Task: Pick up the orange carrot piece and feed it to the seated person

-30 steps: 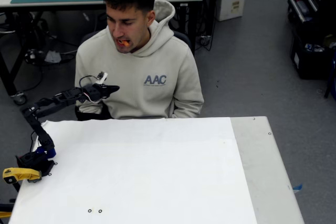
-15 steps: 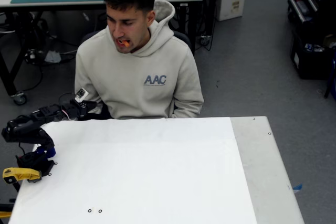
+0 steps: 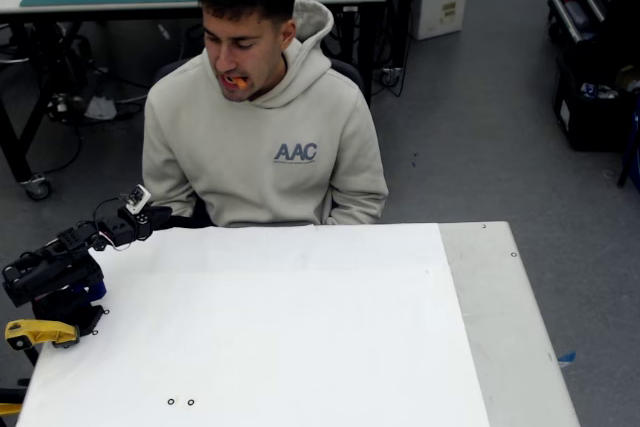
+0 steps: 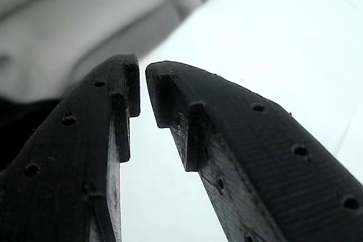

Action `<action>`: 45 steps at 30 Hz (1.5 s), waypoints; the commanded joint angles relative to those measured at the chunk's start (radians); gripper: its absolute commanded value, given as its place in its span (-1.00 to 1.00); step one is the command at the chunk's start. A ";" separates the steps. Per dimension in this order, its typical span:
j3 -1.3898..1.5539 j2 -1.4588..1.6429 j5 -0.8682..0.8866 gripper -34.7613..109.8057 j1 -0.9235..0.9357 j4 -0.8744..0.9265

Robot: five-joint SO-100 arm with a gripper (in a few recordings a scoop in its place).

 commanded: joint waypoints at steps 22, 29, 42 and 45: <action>-0.138 0.044 -0.179 -0.55 -0.103 0.761; -0.149 0.044 -0.150 -0.55 -0.104 0.761; -0.155 0.049 -0.075 -0.55 -0.115 0.761; -0.155 0.049 -0.075 -0.55 -0.115 0.761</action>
